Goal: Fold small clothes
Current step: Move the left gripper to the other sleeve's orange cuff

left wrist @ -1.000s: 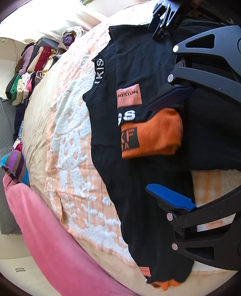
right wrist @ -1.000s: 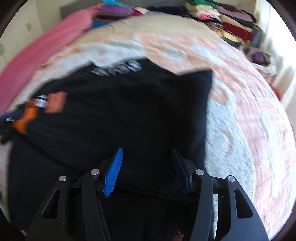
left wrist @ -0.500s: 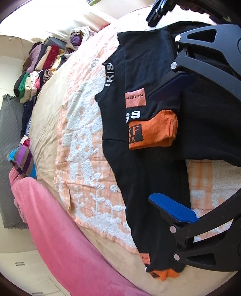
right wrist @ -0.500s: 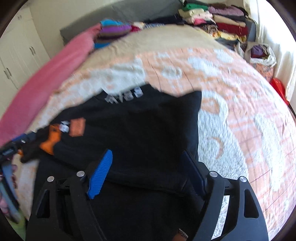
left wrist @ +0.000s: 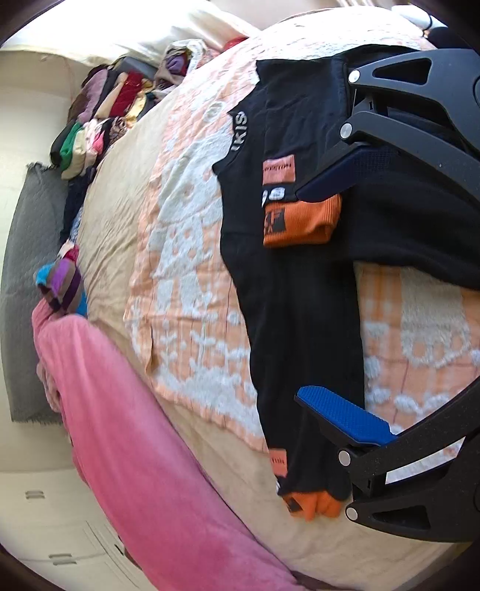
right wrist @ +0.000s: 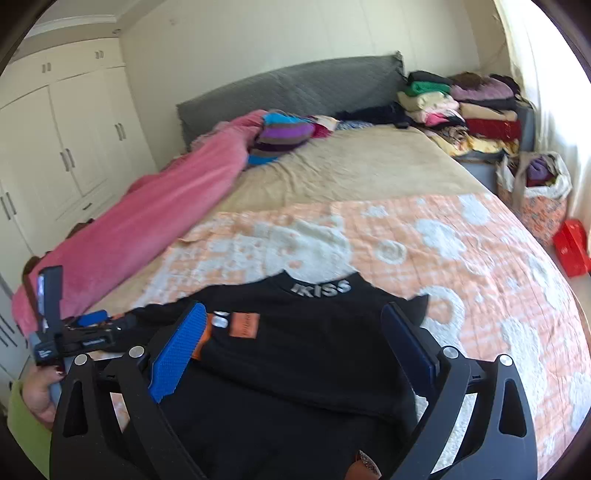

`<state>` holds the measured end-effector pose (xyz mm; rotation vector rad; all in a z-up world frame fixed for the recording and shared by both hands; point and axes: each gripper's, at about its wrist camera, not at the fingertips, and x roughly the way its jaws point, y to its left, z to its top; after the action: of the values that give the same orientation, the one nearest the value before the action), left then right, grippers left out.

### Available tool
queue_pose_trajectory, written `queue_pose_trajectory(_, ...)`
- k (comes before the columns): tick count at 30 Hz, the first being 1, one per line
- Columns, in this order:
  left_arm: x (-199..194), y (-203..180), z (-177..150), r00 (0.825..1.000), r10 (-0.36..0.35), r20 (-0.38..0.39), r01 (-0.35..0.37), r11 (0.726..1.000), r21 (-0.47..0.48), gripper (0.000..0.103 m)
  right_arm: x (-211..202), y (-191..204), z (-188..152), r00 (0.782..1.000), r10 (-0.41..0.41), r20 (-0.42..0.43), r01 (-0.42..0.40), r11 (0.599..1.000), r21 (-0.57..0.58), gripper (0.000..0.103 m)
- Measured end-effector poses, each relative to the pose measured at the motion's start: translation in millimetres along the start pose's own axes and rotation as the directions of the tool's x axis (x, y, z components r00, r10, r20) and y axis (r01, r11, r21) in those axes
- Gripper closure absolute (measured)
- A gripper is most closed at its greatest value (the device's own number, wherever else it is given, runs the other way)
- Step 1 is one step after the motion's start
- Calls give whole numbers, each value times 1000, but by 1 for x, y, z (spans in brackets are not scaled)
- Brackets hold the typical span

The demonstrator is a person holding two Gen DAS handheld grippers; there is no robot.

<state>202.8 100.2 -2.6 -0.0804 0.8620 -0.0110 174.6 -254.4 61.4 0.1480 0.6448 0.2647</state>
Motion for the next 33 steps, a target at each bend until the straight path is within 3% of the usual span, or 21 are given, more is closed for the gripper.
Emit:
queue_pose_trajectory(7, -11, 44, -2, 998, 62, 13, -60, 994, -94, 10, 13, 44, 13, 999, 46, -1, -46, 995, -94, 8)
queue_pose_trajectory(17, -6, 117, -7, 981, 193, -17, -191, 953, -234, 10, 68, 88, -1, 992, 74, -101, -90, 983, -161, 8)
queue_pose_trajectory(27, 17, 189, -28, 952, 291, -100, -306, 861, -406, 10, 101, 102, -30, 978, 86, -190, -117, 981, -157, 8)
queue_pose_trajectory(33, 37, 215, -39, 943, 290, -162, -332, 809, -485, 10, 115, 103, -46, 968, 94, -233, -129, 981, -142, 8)
